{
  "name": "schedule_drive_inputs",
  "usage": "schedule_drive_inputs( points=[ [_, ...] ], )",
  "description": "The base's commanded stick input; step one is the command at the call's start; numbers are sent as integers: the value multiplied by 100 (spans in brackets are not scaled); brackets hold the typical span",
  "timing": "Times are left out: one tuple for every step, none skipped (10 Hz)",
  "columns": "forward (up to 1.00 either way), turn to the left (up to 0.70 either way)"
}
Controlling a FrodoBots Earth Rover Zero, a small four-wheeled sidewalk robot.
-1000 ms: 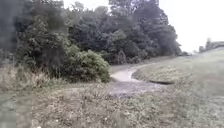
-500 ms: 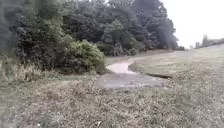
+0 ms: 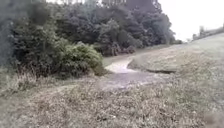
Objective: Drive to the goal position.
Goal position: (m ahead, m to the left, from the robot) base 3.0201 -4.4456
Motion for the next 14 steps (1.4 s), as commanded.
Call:
schedule_drive_inputs(
  points=[
    [45, 0],
    [45, 0],
    [45, 0],
    [45, 0],
    [45, 0],
    [45, 0],
    [45, 0],
    [45, 0],
    [45, 0],
    [45, 0],
    [45, 0],
    [45, 0],
    [45, 0],
    [45, 0]
  ],
)
